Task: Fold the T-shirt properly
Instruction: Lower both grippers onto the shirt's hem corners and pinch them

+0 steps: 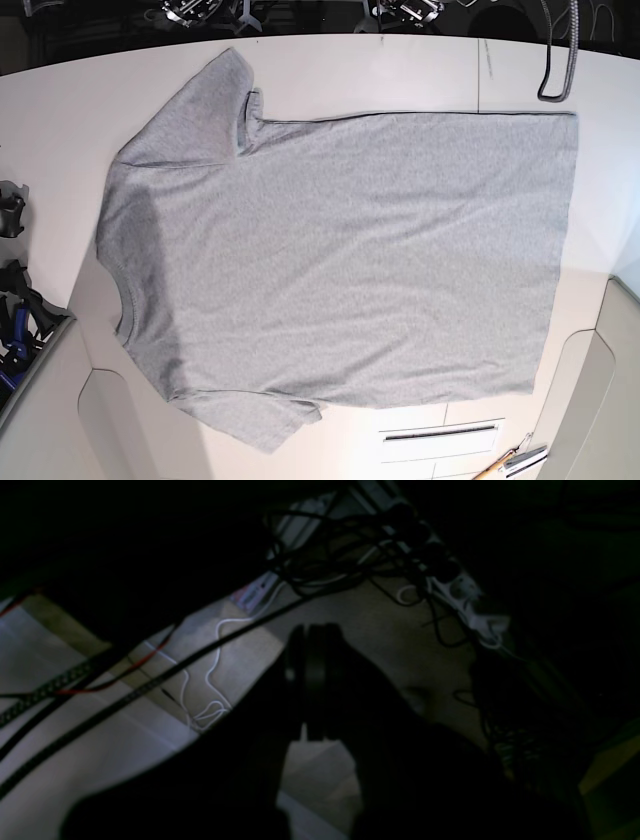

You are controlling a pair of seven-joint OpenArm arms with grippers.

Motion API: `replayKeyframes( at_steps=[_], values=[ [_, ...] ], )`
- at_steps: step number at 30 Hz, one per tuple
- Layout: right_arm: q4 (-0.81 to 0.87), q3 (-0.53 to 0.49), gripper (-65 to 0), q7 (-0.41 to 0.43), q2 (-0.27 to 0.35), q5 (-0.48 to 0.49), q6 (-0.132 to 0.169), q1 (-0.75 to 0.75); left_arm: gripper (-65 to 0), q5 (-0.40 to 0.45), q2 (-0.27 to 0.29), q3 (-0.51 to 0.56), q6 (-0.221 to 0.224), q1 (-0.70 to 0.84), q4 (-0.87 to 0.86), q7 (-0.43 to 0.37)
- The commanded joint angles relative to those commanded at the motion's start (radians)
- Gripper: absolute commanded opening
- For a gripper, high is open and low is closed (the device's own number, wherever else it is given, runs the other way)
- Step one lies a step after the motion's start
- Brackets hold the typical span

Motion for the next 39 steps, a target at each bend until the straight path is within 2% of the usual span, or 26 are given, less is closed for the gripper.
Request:
replayKeyframes(
  at_steps=[3,4,7,9,11,15,20,24,27,29,37,39],
  values=[
    [0.000,0.000,-65.0,-0.001,0.000,0.000,0.001,-0.003,-52.5,-0.001,-0.004,0.000,-0.074,0.004,0.012,0.019],
    [0.000,0.000,-65.0,-0.003,0.000,0.000,0.011,-0.003,-52.5,-0.001,-0.006,0.000,-0.100,0.006,0.019,0.031],
    [0.000,0.000,-65.0,-0.003,0.004,0.000,0.084,-0.007,-52.5,-0.001,-0.011,0.000,-0.179,0.034,0.061,0.047],
    [0.005,0.000,-65.0,-0.003,0.006,0.000,0.127,-0.019,-52.5,-0.002,-0.020,0.000,-0.187,0.067,0.105,0.061],
    [0.014,0.000,-65.0,-0.003,0.011,0.000,0.154,-0.038,-52.5,-0.002,-0.031,-0.005,-0.186,0.107,0.159,0.064],
    [0.075,0.000,-65.0,-0.003,0.039,0.023,0.161,-0.099,-52.5,-0.002,-0.070,-0.047,-0.186,0.192,0.302,0.064],
    [0.232,0.000,-65.0,-0.003,0.107,0.113,0.166,-0.200,-52.5,-0.002,-0.113,-0.169,-0.187,0.304,0.505,0.064],
    [0.396,0.000,-65.0,-0.003,0.177,0.177,0.187,-0.286,-52.5,-0.002,-0.141,-0.268,-0.232,0.381,0.654,0.079],
    [0.520,0.000,-65.0,-0.005,0.229,0.199,0.189,-0.358,-52.5,-0.041,-0.156,-0.339,-0.230,0.444,0.753,0.095],
    [0.604,0.000,-65.0,-0.012,0.266,0.209,0.191,-0.408,-52.5,-0.074,-0.156,-0.386,-0.230,0.488,0.818,0.113],
    [0.950,0.000,-65.0,-0.027,0.406,0.210,0.190,-0.608,-52.5,-0.077,-0.156,-0.514,-0.230,0.670,1.109,0.128],
    [1.048,0.007,-65.0,-0.060,0.430,0.247,0.189,-0.650,-52.5,-0.088,-0.156,-0.533,-0.230,0.716,1.193,0.136]
  ],
)
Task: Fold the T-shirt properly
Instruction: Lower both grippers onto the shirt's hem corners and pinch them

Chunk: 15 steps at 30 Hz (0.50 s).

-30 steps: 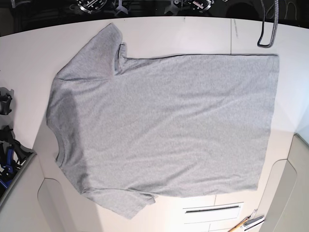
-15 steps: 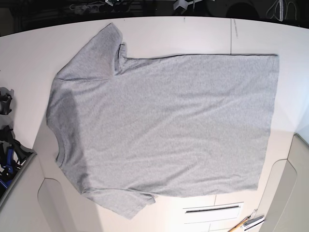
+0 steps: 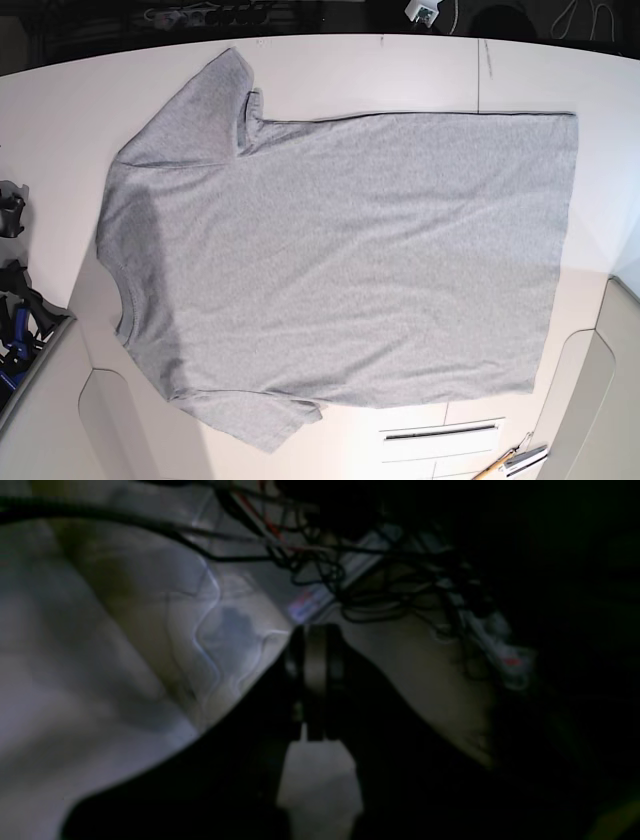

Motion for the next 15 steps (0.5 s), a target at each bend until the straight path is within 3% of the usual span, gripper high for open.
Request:
replayKeyframes(
  at_steps=[4,7,8,12,15],
  values=[
    [0.191,0.084,-65.0,-0.108,0.011,0.114,-0.003,-0.057,-52.4,-0.058,-0.002,-0.051,-0.001,0.071,0.164,0.048],
    [0.315,0.189,-65.0,-0.128,0.011,0.195,-0.002,-0.082,-52.4,-0.057,-0.002,-0.108,0.000,0.109,0.275,0.048],
    [0.343,0.222,-65.0,-0.134,0.011,0.219,-0.002,-0.081,-51.1,-0.057,-0.003,-0.130,0.000,0.114,0.306,0.048],
    [0.420,0.341,-65.0,-0.134,0.010,0.317,-0.002,-0.078,-35.8,-0.105,-0.047,-0.198,0.000,0.113,0.371,0.047],
    [0.443,0.424,-65.0,-0.134,0.010,0.417,-0.003,-0.078,-34.4,-0.119,-0.072,-0.237,0.000,0.111,0.394,0.047]
  ],
)
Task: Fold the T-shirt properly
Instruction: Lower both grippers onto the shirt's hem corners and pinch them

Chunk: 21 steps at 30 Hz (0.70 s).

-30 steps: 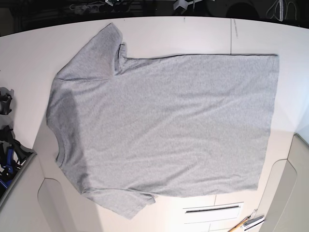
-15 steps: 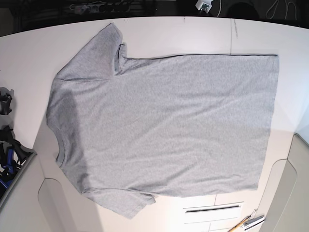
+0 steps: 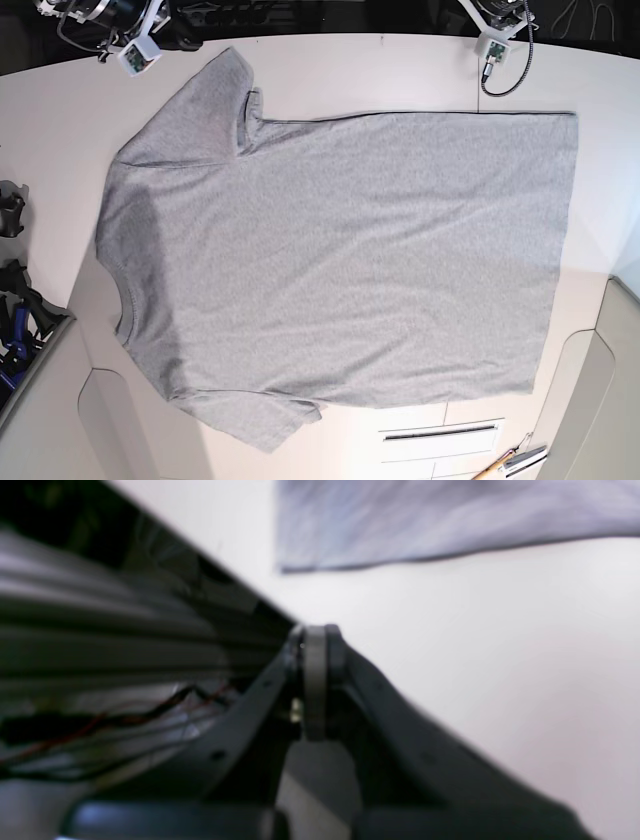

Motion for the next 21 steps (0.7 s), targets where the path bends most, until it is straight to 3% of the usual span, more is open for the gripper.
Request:
replayKeyframes(
  at_steps=[3,8,12,14,17,19,21],
  values=[
    [0.000,0.096,-65.0,-0.044,-0.032,0.082,-0.001,0.019,-34.4,-0.001,-0.013,-0.039,0.000,0.000,0.034,0.001],
    [0.000,0.238,-65.0,-0.308,-0.124,0.268,0.002,0.120,-34.4,-0.043,-0.013,-0.077,0.000,0.000,0.089,0.035],
    [-0.001,0.258,-65.0,-0.388,-0.135,0.275,-0.001,0.204,-34.4,-0.073,-0.030,-0.083,0.000,0.001,0.146,0.117],
    [-0.005,0.258,-65.0,-0.389,-0.135,0.260,-0.024,0.217,-34.4,-0.087,-0.037,-0.089,0.000,0.001,0.179,0.150],
    [-0.007,0.258,-46.9,-0.389,-0.135,0.243,-0.086,0.218,-33.5,-0.134,-0.046,-0.131,0.000,-0.004,0.208,0.149],
    [-0.007,0.258,-35.3,-0.388,-0.135,0.200,-0.142,0.219,-28.5,-0.164,-0.050,-0.186,-0.008,-0.018,0.212,0.158],
    [-0.007,0.259,-28.9,-0.389,-0.134,0.148,-0.185,0.218,-27.2,-0.223,-0.072,-0.242,-0.021,-0.023,0.212,0.161]
  ],
)
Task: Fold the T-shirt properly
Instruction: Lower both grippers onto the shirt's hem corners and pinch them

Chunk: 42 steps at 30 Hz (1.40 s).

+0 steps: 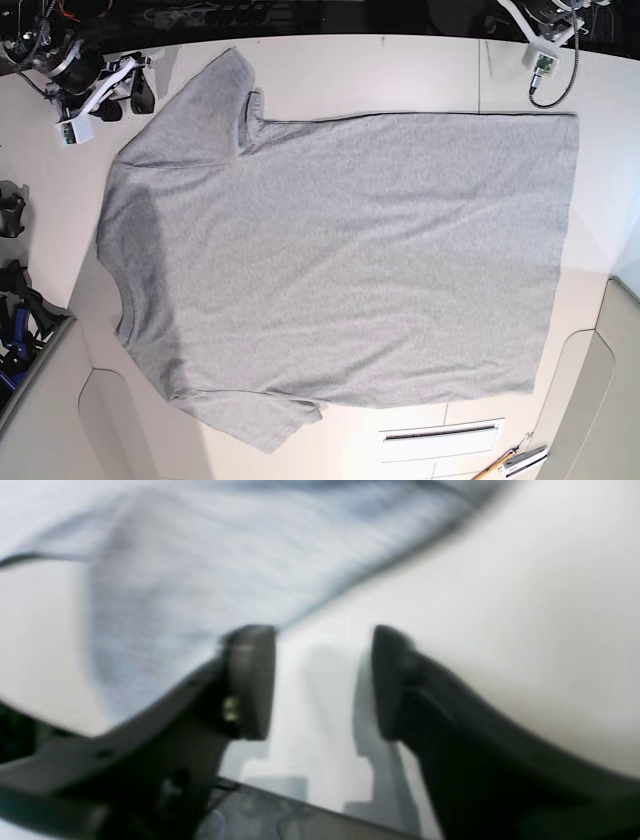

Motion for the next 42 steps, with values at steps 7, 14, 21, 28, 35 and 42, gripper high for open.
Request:
replayKeyframes(
  at_steps=[7,14,21,28,35,42],
  values=[
    [0.000,0.003,-28.8,0.000,-0.001,-0.012,-0.013,0.000,-27.2,-0.199,-0.066,-0.144,-0.032,-0.097,-0.015,0.020],
    [-0.018,0.003,-28.8,-0.016,-0.001,-0.024,-0.013,-0.003,-27.2,-0.207,-0.127,-0.144,-0.032,-0.218,-0.176,0.022],
    [-0.028,0.003,-28.8,-0.022,-0.001,-0.020,-0.013,-0.003,-27.1,-0.229,-0.151,-0.146,-0.032,-0.317,-0.379,0.038],
    [-0.028,0.002,-28.8,-0.023,-0.001,-0.021,-0.013,-0.003,-19.2,-0.222,-0.199,-0.147,-0.047,-0.348,-0.494,0.039],
    [-0.028,0.002,-28.8,-0.027,-0.001,-0.019,-0.013,-0.003,-17.5,-0.283,-0.205,-0.147,-0.085,-0.348,-0.538,0.087],
    [-0.028,0.002,-28.8,-0.065,-0.050,0.045,0.018,-0.003,-17.5,-0.394,-0.202,-0.146,-0.163,-0.347,-0.551,0.173]
  ],
)
